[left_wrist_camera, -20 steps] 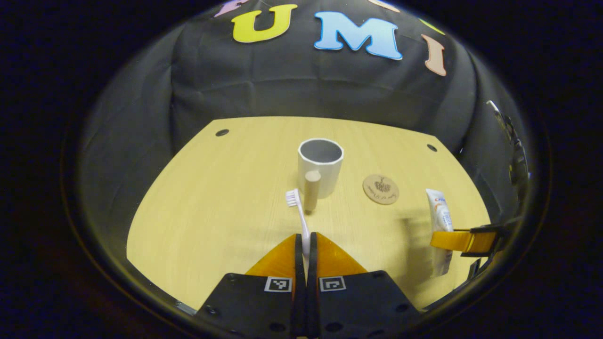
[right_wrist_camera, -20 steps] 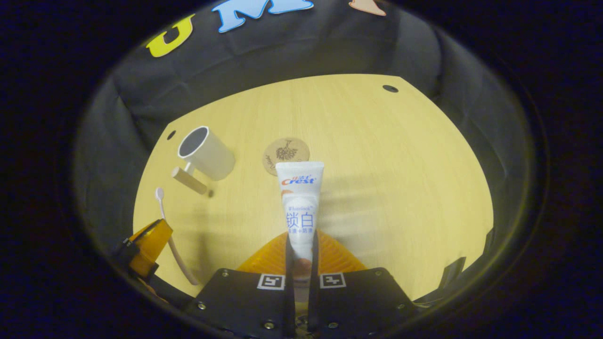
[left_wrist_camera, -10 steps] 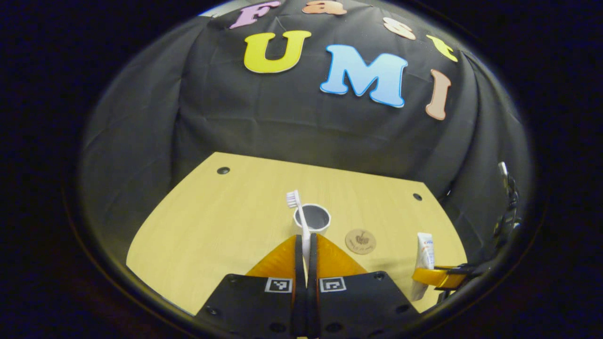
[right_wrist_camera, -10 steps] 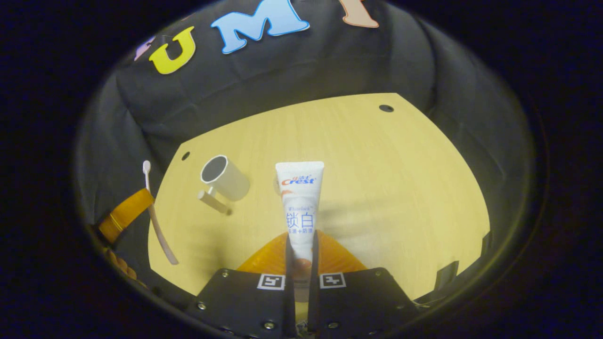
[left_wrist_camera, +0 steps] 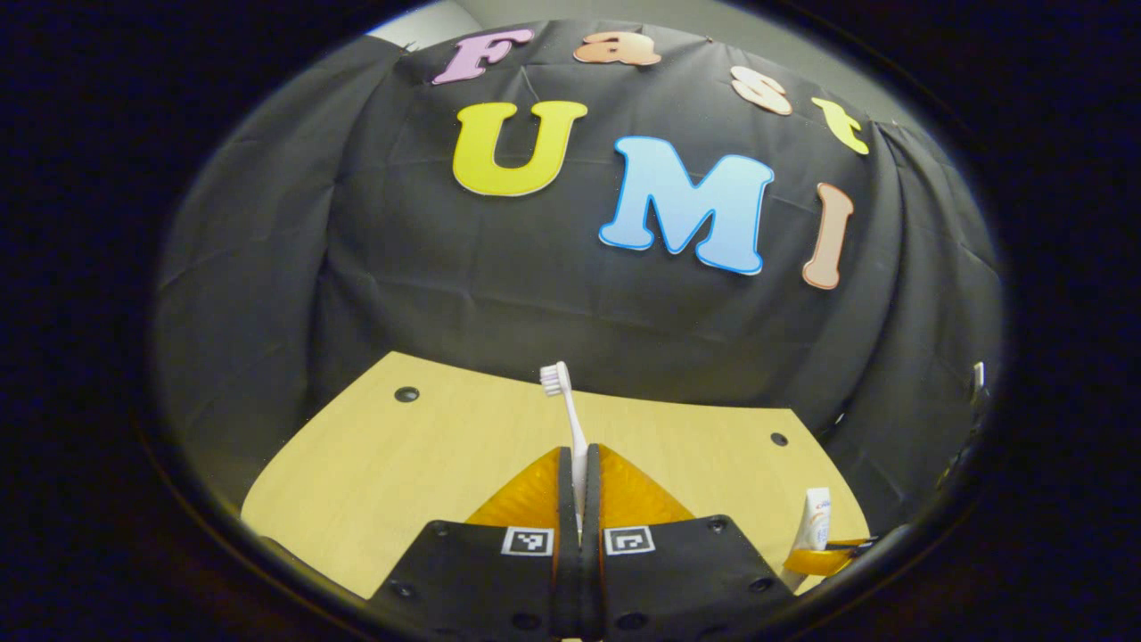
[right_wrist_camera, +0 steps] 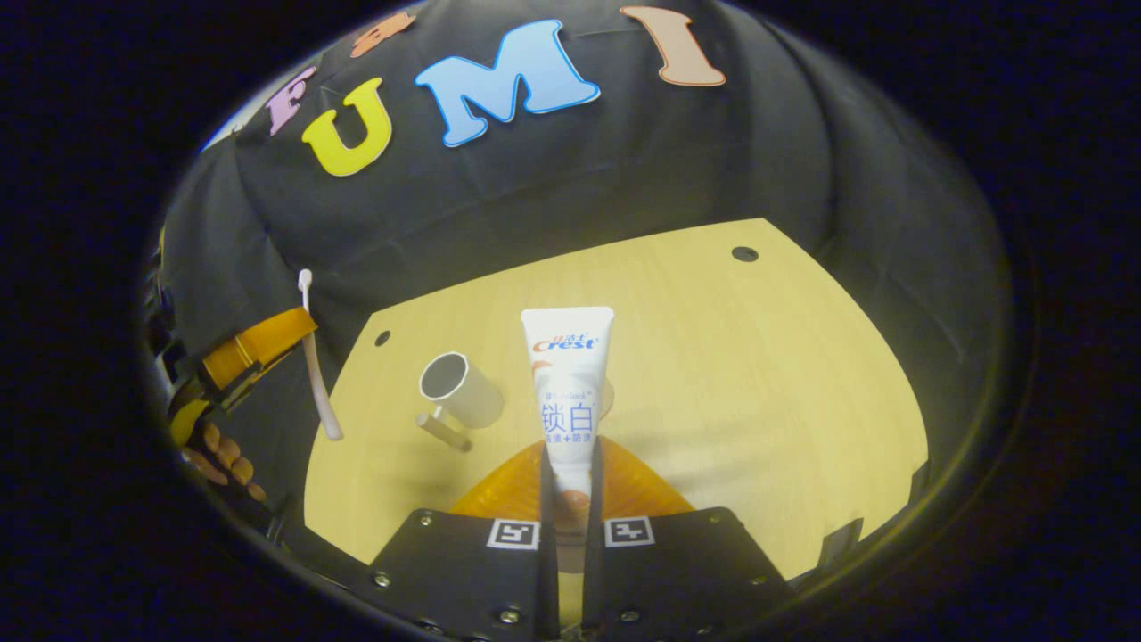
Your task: Put the toothbrush and toothpaste on the desktop into the cup, then pick up the cup and place it on the coaster on the desktop.
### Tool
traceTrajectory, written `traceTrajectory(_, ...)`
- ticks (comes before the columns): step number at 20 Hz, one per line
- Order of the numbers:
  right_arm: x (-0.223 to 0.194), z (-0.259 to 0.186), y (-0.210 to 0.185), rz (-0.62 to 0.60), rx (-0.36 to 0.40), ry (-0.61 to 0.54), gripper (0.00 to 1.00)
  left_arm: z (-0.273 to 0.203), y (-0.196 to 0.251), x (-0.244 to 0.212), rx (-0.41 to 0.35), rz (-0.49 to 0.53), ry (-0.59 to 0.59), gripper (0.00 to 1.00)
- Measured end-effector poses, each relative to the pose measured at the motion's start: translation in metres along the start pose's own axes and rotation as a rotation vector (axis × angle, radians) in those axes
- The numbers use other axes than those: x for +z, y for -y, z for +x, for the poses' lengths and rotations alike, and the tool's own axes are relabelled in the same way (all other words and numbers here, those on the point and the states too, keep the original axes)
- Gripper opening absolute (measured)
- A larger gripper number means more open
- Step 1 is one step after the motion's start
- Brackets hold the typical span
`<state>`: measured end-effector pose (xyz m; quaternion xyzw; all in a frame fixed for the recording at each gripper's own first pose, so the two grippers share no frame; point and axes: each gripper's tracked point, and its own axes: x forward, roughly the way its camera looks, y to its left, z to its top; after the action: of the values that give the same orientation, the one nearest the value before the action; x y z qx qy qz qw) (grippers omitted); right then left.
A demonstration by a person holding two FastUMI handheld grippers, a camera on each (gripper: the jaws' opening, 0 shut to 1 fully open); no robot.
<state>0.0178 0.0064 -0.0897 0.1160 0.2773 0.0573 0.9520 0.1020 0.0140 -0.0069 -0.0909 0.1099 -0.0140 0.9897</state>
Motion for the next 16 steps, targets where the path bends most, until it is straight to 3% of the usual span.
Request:
traceTrajectory(8,0.008,0.027,0.009,0.032,-0.014,-0.016,0.12,0.052,0.025,0.014,-0.138,0.039,0.057,0.07)
traceTrajectory(16,0.017,0.061,0.011,0.063,-0.026,-0.063,0.12,0.119,0.006,-0.005,-0.104,0.064,0.028,0.06)
